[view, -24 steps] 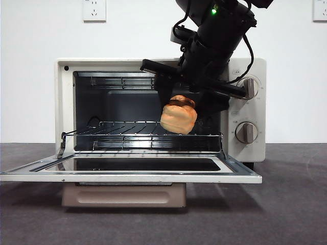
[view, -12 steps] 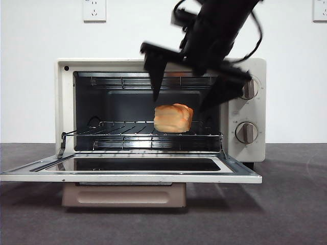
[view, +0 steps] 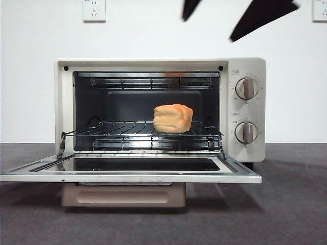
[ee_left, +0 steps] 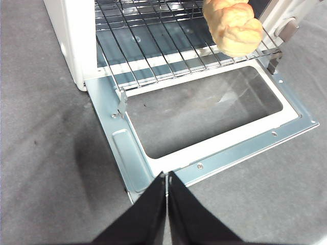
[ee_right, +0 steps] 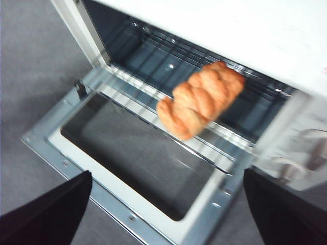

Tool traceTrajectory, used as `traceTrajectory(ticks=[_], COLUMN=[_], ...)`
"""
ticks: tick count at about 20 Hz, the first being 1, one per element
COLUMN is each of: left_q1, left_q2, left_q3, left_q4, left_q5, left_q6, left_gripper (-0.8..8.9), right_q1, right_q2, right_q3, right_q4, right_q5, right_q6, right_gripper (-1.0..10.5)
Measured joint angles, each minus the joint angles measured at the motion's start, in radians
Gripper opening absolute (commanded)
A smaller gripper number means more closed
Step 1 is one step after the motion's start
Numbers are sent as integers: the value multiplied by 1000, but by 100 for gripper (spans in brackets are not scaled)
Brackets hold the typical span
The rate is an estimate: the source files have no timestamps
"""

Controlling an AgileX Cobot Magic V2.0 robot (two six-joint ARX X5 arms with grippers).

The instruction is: The left arm flap open the oven, the right arm pick bread and place it into oven, the left arm flap close the oven

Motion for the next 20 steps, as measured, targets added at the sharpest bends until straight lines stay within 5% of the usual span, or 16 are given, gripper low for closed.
traceTrajectory(ticks=[8, 13, 20], left_q1=[0, 7, 204], left_q2=[47, 96, 367], left_q3=[0, 0, -6], left_q4=[41, 84, 253], left_q5=[0, 3, 166], left_q6=[-12, -54, -75], left_gripper=[12, 12, 12], right_q1=[-6, -6, -6], right_q2=[-274, -314, -319], right_q3=[-185, -206, -206], right_q4=[-20, -18, -63], right_q5=[-151, -156, -156], right_q6=[-83, -86, -86], right_gripper=[473, 473, 473])
